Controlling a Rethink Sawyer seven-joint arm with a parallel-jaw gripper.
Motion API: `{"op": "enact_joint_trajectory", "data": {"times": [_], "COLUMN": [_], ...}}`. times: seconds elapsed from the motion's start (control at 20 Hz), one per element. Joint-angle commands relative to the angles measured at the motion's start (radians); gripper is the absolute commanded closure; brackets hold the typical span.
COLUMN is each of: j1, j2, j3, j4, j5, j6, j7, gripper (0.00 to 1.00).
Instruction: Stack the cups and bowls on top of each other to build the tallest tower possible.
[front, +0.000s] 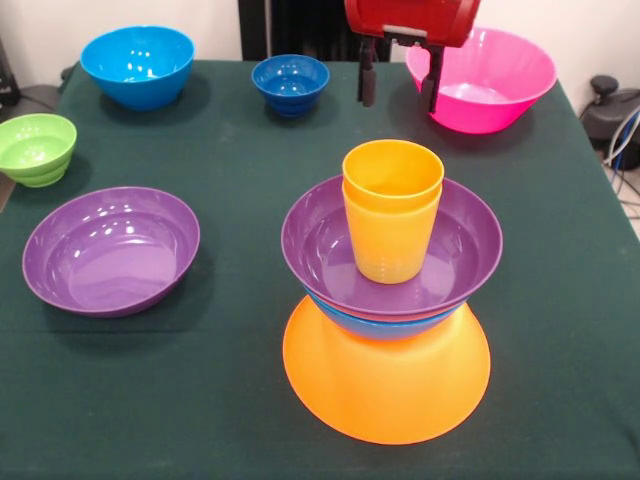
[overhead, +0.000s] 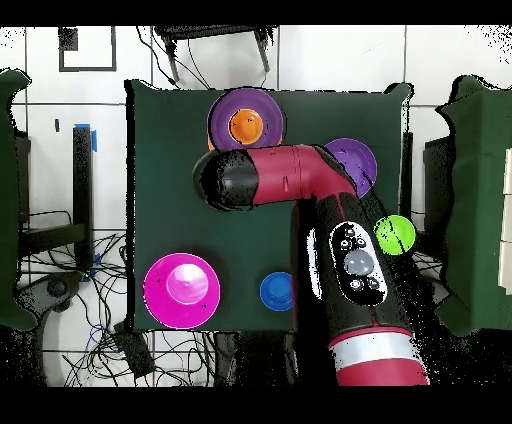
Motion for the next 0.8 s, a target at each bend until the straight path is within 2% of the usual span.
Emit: {"op": "enact_joint_trajectory", "data": {"times": [0.05, 0.25, 0.45, 0.8], "j1": [0.039, 0.01, -0.021, -0.049], "j2": [-0.025, -0.021, -0.017, 0.017], "j3": [-0.027, -0.043, -0.065, -0.103], "j4": [0.046, 0.182, 0.275, 0.333], "j5": [-0.177, -0.196, -0.246, -0.313], "j6": [-0.151, -0.249, -0.331, -0.401], "j7": [-0.07, -0.027, -0.023, -0.038], "gripper": [0.0, 0.0, 0.0, 0.0]}}
